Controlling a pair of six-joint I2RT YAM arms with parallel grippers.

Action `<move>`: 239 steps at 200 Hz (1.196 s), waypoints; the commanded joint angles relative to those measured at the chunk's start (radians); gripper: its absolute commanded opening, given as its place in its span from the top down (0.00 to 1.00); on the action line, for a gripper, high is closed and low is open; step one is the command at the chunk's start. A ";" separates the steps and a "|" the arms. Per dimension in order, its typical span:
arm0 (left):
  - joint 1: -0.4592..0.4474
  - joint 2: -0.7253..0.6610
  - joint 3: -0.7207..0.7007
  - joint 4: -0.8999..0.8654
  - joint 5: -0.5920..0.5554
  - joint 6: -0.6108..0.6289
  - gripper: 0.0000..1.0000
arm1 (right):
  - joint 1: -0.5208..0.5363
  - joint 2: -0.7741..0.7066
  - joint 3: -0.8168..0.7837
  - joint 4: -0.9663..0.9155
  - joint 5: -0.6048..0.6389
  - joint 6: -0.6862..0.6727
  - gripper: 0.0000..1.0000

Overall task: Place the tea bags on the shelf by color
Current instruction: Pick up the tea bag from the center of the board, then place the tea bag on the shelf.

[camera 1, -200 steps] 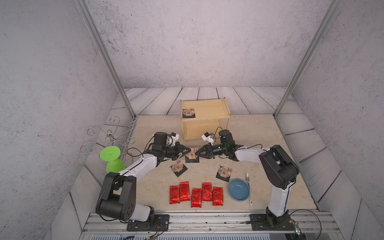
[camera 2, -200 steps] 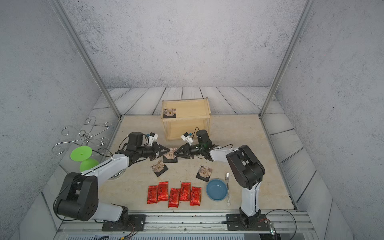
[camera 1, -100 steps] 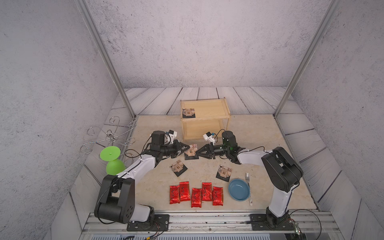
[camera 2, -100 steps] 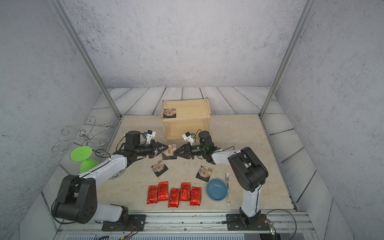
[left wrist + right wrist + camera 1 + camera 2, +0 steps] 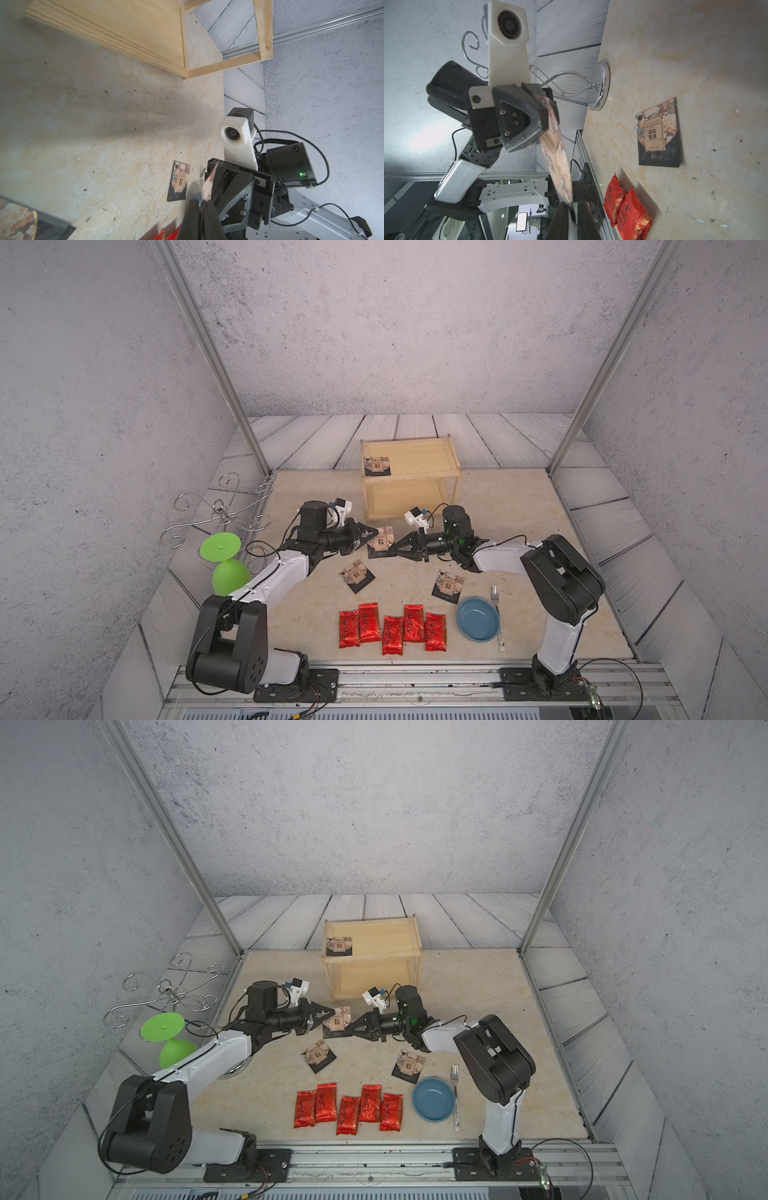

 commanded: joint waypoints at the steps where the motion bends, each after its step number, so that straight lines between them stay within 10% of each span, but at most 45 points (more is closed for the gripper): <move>1: 0.010 -0.017 -0.019 0.010 -0.004 0.011 1.00 | 0.004 -0.044 0.008 -0.059 0.024 -0.041 0.90; 51: 0.015 -0.028 0.007 -0.045 -0.011 0.042 0.96 | 0.000 -0.128 0.083 -0.406 0.072 -0.268 0.99; 95: 0.049 -0.069 0.096 -0.205 -0.049 0.130 0.28 | -0.032 -0.206 0.263 -0.884 0.175 -0.589 1.00; 239: 0.069 -0.014 0.176 -0.302 -0.049 0.229 0.27 | -0.205 0.223 1.209 -1.337 0.272 -0.856 1.00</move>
